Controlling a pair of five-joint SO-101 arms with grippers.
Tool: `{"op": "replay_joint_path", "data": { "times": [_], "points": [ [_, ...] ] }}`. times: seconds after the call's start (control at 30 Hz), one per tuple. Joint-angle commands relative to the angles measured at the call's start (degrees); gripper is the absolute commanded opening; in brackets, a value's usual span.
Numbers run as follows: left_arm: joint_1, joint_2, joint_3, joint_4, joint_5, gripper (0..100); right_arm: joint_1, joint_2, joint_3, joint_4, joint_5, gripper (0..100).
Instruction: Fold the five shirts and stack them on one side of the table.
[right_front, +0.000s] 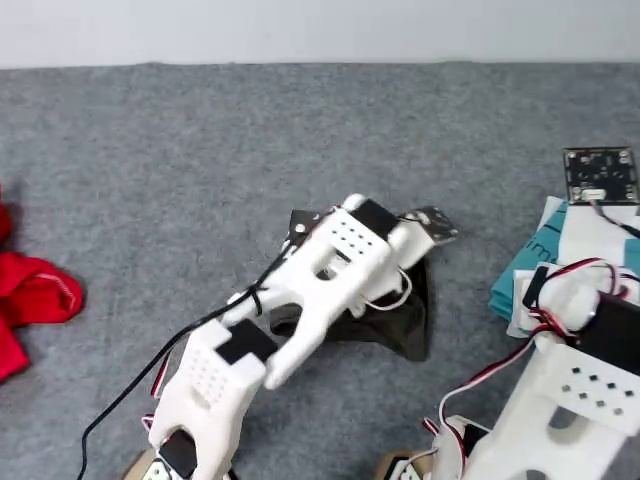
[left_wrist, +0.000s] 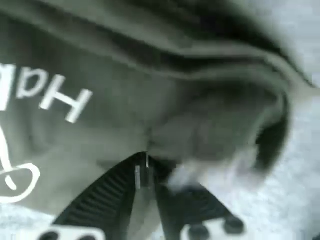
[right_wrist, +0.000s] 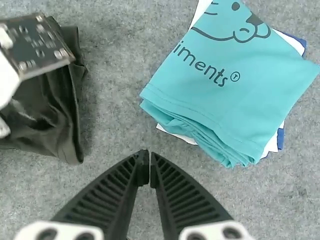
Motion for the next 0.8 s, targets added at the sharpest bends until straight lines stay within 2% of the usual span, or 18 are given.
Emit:
{"op": "replay_joint_path", "data": {
  "times": [0.0,0.13,0.37,0.43,0.57,0.77],
  "points": [
    [3.25,-6.59,-1.27,4.22,-0.09,1,0.66,-1.01,-0.44,0.48,-0.18,1.1],
    [2.29,-9.76,-1.45,4.84,-0.35,1,0.66,-1.01,-0.35,-0.92,-0.18,1.0],
    [-9.14,-12.31,-1.45,3.78,-0.44,1,0.66,-1.01,-0.53,-0.84,-0.18,1.1],
    [-10.46,-11.08,0.04,4.66,-1.05,1,0.57,-1.01,-0.53,-0.84,-0.18,1.1],
    [-8.53,-10.46,7.08,4.75,-2.64,1,0.4,-0.75,-0.53,-0.84,-0.18,1.1],
    [-0.09,-10.46,18.07,3.87,-2.55,1,0.4,-0.92,-0.35,-0.84,-0.18,1.1]
  ]
}}
